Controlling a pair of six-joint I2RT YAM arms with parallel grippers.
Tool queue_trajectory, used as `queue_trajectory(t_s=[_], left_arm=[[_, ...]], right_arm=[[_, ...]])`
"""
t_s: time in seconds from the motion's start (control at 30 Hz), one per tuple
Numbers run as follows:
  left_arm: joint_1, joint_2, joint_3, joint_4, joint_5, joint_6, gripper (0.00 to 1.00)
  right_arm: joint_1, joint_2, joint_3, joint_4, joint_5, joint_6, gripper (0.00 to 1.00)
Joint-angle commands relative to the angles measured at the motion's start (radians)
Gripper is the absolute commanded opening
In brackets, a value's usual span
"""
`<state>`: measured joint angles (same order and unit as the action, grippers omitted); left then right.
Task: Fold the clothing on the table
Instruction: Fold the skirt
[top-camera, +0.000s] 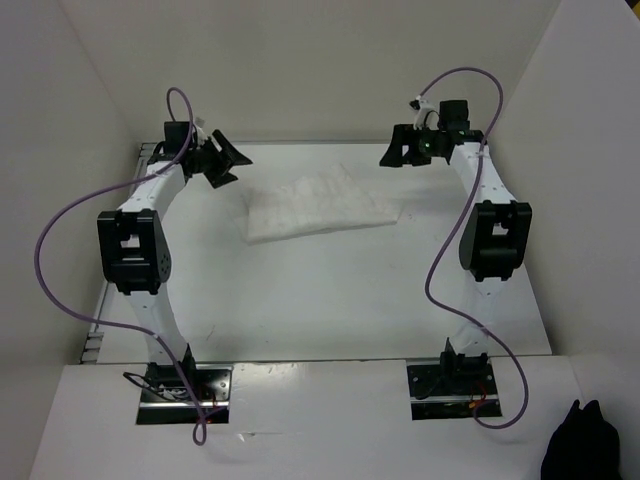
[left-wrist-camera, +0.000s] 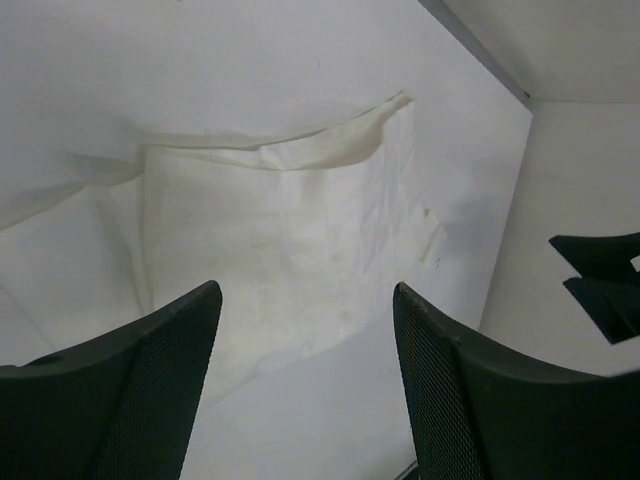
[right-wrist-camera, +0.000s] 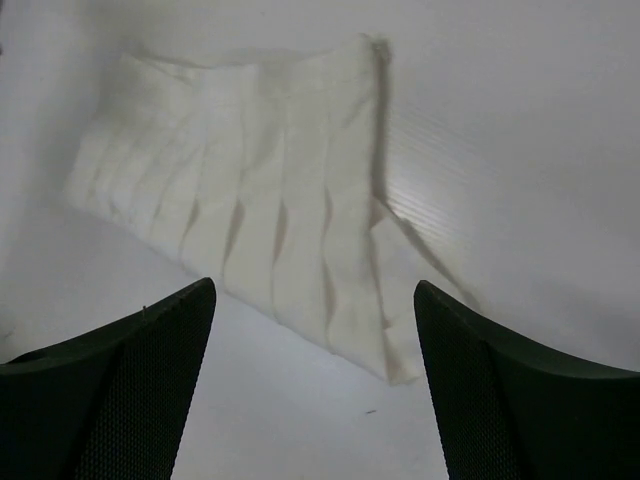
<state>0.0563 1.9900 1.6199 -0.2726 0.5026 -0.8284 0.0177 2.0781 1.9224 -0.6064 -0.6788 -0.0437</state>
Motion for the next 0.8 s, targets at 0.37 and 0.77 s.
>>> queue_trajectory(t_s=[0.37, 0.77], left_arm=[[-0.088, -0.036, -0.116, -0.087, -0.242, 0.233, 0.57], [-0.135, 0.003, -0.095, -0.076, -0.389, 0.195, 0.62]], right_arm=[[0.089, 0.379, 0.497, -0.155, 0.059, -0.355, 0.82], [0.14, 0.701, 0.895, -0.245, 0.038, -0.249, 0.78]])
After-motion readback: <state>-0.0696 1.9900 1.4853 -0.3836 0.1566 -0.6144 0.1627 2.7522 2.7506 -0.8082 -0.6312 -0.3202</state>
